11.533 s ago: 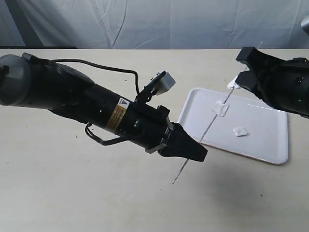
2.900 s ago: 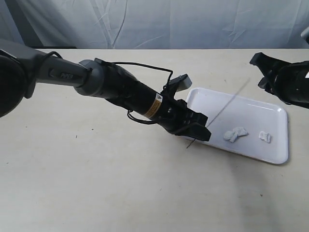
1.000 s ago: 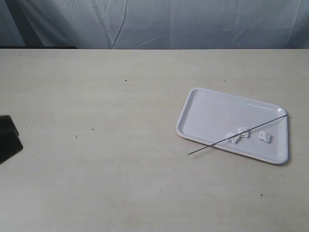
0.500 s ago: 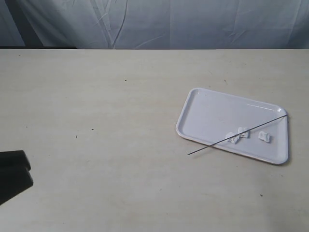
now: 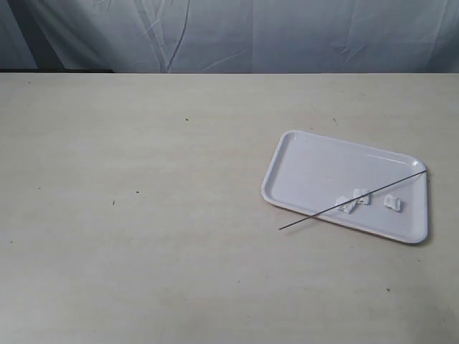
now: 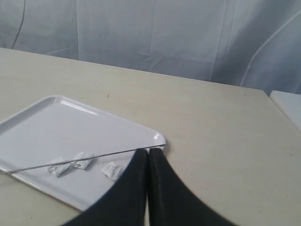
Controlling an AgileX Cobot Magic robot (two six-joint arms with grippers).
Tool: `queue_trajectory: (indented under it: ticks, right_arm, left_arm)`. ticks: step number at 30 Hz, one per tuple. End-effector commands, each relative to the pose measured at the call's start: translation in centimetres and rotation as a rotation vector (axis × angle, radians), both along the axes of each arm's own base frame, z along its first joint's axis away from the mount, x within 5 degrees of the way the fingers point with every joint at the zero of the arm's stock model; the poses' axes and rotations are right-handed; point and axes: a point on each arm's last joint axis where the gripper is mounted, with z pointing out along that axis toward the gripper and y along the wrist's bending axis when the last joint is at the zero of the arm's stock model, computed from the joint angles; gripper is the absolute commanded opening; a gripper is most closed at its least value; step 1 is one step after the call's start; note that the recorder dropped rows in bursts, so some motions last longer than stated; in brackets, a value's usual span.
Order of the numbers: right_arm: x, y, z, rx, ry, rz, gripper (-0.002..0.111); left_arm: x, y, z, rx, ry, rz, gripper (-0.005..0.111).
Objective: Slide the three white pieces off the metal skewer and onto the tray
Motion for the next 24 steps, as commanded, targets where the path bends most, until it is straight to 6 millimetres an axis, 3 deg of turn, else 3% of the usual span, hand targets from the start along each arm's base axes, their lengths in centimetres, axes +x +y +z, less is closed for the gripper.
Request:
queue_trajectory:
  ticks: [1, 5, 9, 17, 21, 24]
  right_arm:
    - [0.0, 0.0, 0.0, 0.023, -0.014, -0.006, -0.001]
    - [0.0, 0.0, 0.0, 0.038, -0.013, -0.012, -0.001]
    - [0.0, 0.0, 0.0, 0.073, -0.013, -0.029, -0.001]
    - [0.0, 0.0, -0.1, 0.251, -0.007, -0.067, -0.001]
    - [0.0, -0.1, -0.1, 0.256, -0.006, -0.070, -0.001]
    - [0.0, -0.1, -0.1, 0.243, -0.006, -0.067, -0.001]
  left_arm:
    - [-0.2, 1.7, -2.9, -0.062, -0.027, 0.183, 0.011]
    - [0.2, 1.9, -6.9, -0.096, 0.056, 0.203, 0.011]
    - [0.6, 2.1, -8.9, -0.111, 0.118, 0.223, 0.011]
    - [0.7, 3.0, -8.8, -0.124, 0.097, 0.324, 0.011]
    - [0.7, 3.9, -8.6, -0.427, 0.129, 0.385, 0.011]
    - [0.7, 4.6, -9.2, -0.437, 0.177, 0.469, 0.011]
